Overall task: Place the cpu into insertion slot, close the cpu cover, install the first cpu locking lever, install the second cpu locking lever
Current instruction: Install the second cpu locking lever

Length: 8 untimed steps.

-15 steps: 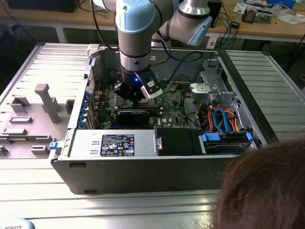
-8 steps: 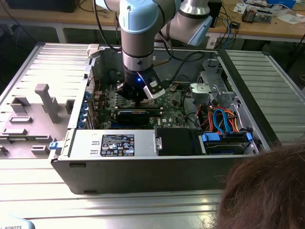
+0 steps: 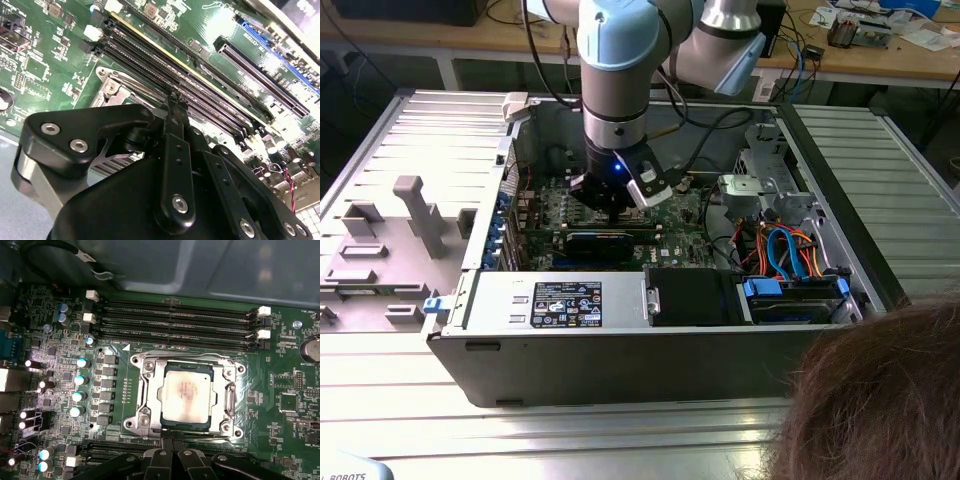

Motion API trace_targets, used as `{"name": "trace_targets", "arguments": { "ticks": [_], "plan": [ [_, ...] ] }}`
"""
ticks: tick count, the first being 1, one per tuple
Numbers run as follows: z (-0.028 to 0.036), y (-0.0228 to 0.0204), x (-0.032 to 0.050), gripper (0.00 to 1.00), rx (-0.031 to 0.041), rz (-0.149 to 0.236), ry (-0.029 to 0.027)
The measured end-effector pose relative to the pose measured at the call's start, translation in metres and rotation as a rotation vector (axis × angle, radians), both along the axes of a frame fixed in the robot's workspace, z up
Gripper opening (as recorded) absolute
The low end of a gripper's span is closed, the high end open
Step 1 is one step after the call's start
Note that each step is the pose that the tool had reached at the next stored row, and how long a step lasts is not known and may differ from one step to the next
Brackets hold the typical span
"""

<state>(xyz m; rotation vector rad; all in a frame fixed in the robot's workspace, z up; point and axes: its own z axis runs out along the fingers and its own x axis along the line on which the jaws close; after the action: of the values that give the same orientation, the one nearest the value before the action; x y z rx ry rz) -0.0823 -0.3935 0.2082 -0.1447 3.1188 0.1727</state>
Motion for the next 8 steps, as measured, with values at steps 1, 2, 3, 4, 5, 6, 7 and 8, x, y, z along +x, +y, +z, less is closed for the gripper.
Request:
{"name": "trace_targets", "arguments": {
  "ticks": [1, 2, 3, 4, 5, 6, 7, 8],
  "plan": [
    [0.0, 0.0, 0.0005, 0.11, -0.0004, 0.0, 0.0],
    [0.0, 0.0, 0.0013, 0.11, -0.0011, 0.0, 0.0],
    [0.0, 0.0, 0.0018, 0.11, -0.0015, 0.0, 0.0],
    [0.0, 0.0, 0.0022, 0.11, -0.002, 0.0, 0.0],
    [0.0, 0.0, 0.0027, 0.11, -0.0026, 0.0, 0.0],
    [0.0, 0.0001, 0.0034, 0.11, -0.0033, 0.0, -0.0001],
    [0.0, 0.0, 0.0042, 0.11, -0.0046, 0.0, 0.0],
    [0.0, 0.0, 0.0049, 0.11, -0.0054, 0.0, 0.0]
  ]
}}
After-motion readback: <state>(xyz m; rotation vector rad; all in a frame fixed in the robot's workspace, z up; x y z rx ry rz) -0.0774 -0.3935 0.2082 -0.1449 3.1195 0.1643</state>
